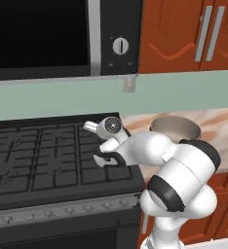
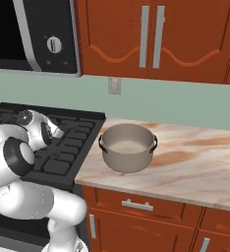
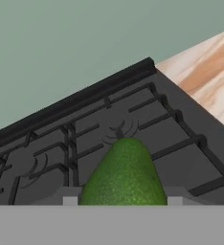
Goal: Turn on the sink faucet. Then move the avocado from the counter to the sink. Turn off the sink. Move the vegetable from the sink to the pot next to the stove. Finally move the pot to the front center burner.
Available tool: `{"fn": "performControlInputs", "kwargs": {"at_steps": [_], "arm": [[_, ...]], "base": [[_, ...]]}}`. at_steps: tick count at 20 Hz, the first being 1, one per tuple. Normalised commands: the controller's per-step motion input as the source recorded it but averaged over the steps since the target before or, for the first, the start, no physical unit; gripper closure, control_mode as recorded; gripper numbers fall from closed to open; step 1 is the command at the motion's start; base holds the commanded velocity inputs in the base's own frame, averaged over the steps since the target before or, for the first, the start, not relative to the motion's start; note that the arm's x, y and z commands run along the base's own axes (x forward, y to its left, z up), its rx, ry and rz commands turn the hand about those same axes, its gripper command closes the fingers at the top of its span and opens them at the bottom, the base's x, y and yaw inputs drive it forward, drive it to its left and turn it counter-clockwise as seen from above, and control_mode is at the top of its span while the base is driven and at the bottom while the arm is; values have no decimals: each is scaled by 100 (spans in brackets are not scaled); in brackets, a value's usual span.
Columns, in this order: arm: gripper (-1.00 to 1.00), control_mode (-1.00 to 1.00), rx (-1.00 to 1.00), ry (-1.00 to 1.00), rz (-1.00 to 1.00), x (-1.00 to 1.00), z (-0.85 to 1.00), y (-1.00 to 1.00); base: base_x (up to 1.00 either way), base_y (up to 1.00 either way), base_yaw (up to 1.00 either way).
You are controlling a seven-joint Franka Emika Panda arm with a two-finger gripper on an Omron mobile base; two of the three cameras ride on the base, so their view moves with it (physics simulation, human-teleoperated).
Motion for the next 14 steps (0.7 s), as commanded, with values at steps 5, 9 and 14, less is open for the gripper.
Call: {"fn": "performControlInputs", "kwargs": {"at_steps": [5, 9, 14], "arm": [[100, 100, 0, 0, 0, 0, 0, 0], [100, 100, 0, 0, 0, 0, 0, 0], [100, 100, 0, 0, 0, 0, 0, 0]], "base": [[28, 0, -9], [11, 0, -18], [1, 0, -4]]}}
